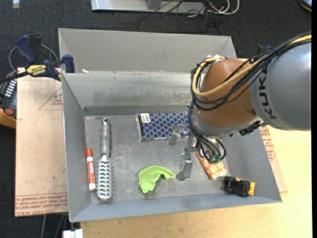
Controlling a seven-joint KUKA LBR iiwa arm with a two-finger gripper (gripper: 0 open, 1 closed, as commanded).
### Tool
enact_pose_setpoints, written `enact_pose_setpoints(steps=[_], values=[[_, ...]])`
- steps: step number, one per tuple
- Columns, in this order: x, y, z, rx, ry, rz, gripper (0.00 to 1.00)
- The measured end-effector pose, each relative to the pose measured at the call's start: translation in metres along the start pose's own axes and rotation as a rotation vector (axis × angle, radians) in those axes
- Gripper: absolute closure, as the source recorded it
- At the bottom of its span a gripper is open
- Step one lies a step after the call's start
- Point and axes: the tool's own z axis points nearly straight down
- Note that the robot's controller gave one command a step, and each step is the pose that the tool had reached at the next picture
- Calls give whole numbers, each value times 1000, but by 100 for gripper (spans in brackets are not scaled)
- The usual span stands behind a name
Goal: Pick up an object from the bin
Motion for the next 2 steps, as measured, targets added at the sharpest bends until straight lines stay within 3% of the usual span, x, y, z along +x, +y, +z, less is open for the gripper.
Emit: enact_pose_setpoints(steps=[1, 2], values=[[-1, 0, -4, 0, -8, 3, 0], [10, 46, 71, -1, -5, -243, 0]])
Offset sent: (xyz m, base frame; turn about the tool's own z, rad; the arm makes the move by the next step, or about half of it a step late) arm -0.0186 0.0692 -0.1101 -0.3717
